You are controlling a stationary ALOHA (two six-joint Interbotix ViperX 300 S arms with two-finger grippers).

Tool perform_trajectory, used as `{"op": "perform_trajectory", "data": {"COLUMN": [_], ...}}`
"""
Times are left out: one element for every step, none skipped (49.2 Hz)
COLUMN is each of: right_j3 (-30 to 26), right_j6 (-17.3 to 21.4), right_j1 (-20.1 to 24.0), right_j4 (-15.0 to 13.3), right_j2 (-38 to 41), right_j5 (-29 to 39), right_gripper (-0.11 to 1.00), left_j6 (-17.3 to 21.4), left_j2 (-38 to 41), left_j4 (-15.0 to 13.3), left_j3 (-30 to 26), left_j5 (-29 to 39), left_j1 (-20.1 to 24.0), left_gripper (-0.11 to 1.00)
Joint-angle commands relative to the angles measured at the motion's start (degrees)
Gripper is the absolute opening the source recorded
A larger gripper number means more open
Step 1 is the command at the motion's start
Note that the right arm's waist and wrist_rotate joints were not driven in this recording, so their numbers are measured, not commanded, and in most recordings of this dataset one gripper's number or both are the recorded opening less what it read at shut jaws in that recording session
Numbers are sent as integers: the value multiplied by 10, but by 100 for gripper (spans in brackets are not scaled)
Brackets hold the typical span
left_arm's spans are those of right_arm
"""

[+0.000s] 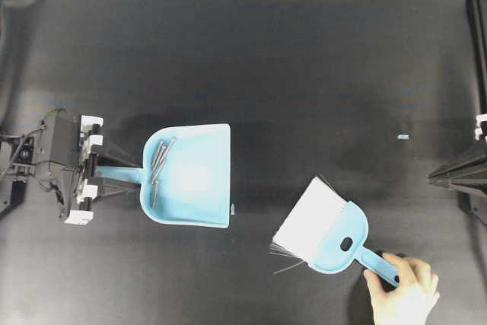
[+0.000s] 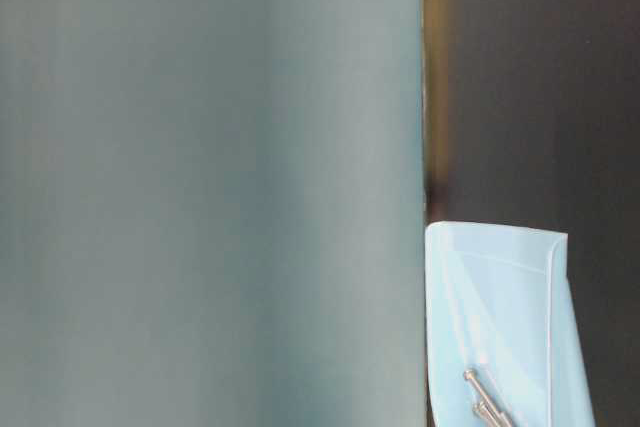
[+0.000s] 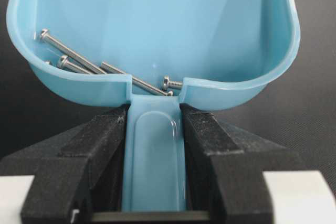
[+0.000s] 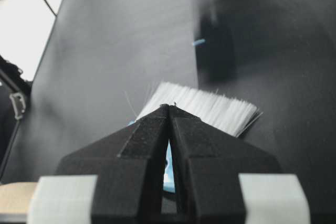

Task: Hold the dustpan with the left arm, while a human hand uses a hand brush to gather screws into the dustpan.
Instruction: 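Keep holding the dustpan with the left gripper as the brush withdraws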

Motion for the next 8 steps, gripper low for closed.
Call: {"op": "perform_trajectory", "data": {"right_j3": [-3, -3, -3, -3, -3, -3, -3, -3], "right_j6": [0, 1, 1, 0, 0, 0, 0, 0], "right_j1": [0, 0, 0, 0, 0, 0, 0, 0], "right_j4": [0, 1, 1, 0, 1, 1, 1, 1], "right_j2": [3, 3, 3, 4, 3, 3, 3, 3], "right_j5": [-3, -3, -3, -3, -3, -3, -3, -3], "right_gripper": [0, 0, 0, 0, 0, 0, 0, 0], "left_j6": [1, 1, 1, 1, 1, 1, 1, 1], "left_j2": [-5, -5, -5, -5, -5, -5, -5, -5], "left_j4": [2, 2, 2, 2, 2, 2, 2, 2], "left_j3": [-5, -6, -6, -6, -6, -6, -6, -6], "left_j5": [-4, -4, -4, -4, -3, -2, -1, -1], "left_j1": [1, 1, 1, 1, 1, 1, 1, 1], "left_gripper": [31, 31, 31, 31, 31, 31, 31, 31]}}
